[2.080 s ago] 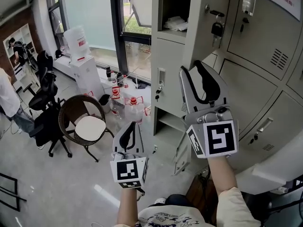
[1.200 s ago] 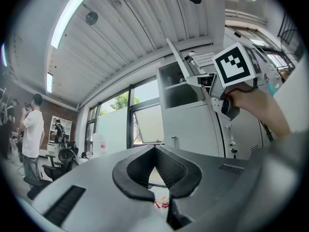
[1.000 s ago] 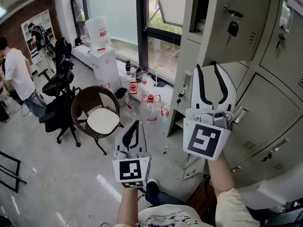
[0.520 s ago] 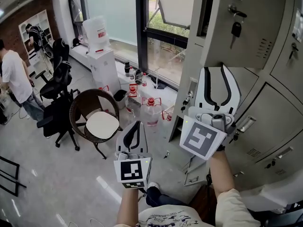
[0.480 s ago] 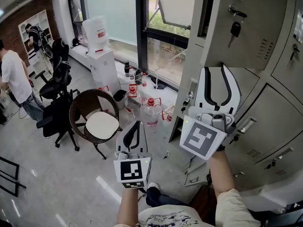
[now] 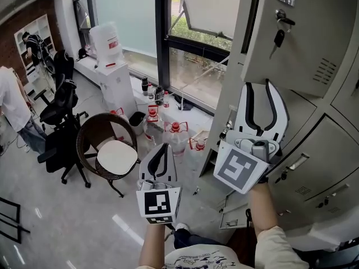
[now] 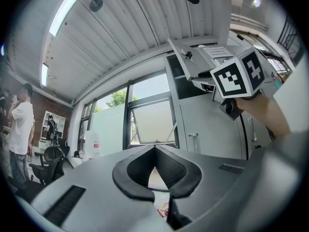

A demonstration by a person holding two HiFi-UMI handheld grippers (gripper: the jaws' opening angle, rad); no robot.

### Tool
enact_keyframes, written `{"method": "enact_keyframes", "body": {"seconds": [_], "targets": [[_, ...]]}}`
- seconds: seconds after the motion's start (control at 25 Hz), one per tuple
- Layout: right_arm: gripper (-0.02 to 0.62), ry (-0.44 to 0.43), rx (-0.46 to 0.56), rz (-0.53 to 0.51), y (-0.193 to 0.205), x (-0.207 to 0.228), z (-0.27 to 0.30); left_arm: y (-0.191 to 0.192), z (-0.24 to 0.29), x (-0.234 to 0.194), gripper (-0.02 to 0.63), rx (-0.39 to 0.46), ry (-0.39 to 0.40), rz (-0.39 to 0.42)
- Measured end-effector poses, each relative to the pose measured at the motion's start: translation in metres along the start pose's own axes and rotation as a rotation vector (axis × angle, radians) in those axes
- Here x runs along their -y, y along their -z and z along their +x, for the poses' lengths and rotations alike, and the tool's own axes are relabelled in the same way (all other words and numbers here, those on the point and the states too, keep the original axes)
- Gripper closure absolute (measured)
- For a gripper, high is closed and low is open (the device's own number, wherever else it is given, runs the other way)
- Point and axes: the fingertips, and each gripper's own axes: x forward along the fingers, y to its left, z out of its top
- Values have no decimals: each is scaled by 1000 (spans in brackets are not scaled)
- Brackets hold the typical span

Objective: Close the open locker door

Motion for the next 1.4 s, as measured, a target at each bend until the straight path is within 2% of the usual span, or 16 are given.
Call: {"method": "enact_keyframes", "body": {"seconds": [0.36, 0.96, 1.4], "targets": [[456, 51, -18, -78, 18, -14, 26, 11, 49, -9, 603, 10, 63, -5], [456, 62, -85, -107, 36, -27, 55, 10, 97, -11, 603, 10, 155, -36], [456, 144, -182, -186, 58, -32, 81, 13, 161, -11, 603, 25, 318, -44]]}}
